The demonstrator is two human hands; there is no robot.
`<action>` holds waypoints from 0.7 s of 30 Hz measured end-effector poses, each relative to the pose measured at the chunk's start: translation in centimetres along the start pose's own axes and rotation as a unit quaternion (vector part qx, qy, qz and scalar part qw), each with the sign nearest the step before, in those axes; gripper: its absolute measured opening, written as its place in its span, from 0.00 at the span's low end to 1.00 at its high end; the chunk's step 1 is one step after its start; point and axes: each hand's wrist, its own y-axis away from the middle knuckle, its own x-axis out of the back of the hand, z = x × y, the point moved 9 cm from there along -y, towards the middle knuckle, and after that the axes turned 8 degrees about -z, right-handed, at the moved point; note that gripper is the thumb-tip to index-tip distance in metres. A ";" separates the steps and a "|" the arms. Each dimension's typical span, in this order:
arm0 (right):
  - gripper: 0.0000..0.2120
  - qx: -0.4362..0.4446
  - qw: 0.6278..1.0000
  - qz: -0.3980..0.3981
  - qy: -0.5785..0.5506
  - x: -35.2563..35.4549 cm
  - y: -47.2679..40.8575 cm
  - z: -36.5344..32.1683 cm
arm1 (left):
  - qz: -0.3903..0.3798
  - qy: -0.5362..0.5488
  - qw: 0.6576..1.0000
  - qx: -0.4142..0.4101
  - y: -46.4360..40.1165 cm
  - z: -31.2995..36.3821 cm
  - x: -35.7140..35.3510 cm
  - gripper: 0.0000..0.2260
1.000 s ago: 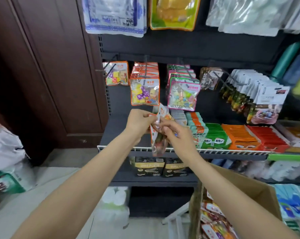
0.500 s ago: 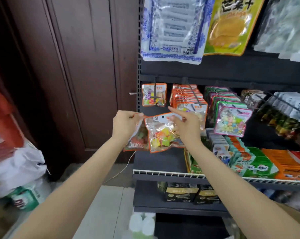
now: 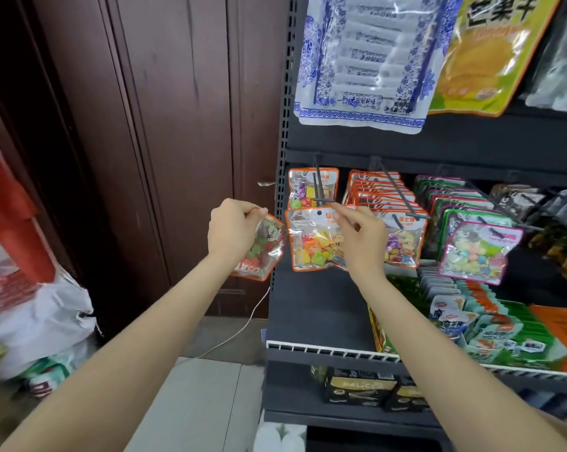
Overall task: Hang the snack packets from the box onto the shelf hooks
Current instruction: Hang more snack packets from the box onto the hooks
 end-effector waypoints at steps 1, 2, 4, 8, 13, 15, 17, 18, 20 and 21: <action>0.12 0.004 1.000 0.005 0.003 0.1 0.0 -0.1 | -0.002 0.005 1.000 -0.003 -0.2 0.0 -0.1 0.11; 0.13 0.006 1.000 0.011 0.008 0.3 -0.1 -0.2 | -0.006 0.008 1.000 -0.008 -0.4 0.1 -0.1 0.10; 0.13 0.001 0.999 0.019 0.026 0.5 -0.5 -0.2 | -0.010 0.009 1.000 -0.018 -0.6 0.3 -0.3 0.09; 0.14 0.014 0.996 -0.005 0.085 -0.2 -1.2 -0.7 | -0.013 0.014 0.999 -0.026 -1.4 0.5 -1.0 0.09; 0.13 0.038 0.990 -0.008 0.137 -0.9 -1.4 -1.4 | -0.018 0.014 0.999 -0.035 -2.3 0.8 -1.6 0.09; 0.13 0.037 0.989 -0.005 0.142 -0.8 -1.3 -1.3 | -0.019 0.011 0.999 -0.039 -2.5 0.7 -1.6 0.09; 0.13 0.039 0.989 0.007 0.143 -0.5 -1.2 -1.3 | -0.027 0.008 0.999 -0.040 -2.7 0.7 -1.9 0.08; 0.13 0.038 0.989 0.010 0.144 -0.4 -1.2 -1.1 | -0.030 0.006 0.999 -0.042 -2.8 0.7 -2.0 0.08; 0.13 0.034 0.988 0.013 0.153 -0.6 -1.3 -1.0 | -0.034 -0.001 0.998 -0.045 -3.0 0.7 -2.2 0.09; 0.13 0.031 0.986 0.009 0.161 -0.8 -1.6 -0.8 | -0.034 -0.005 0.998 -0.046 -3.1 0.7 -2.3 0.09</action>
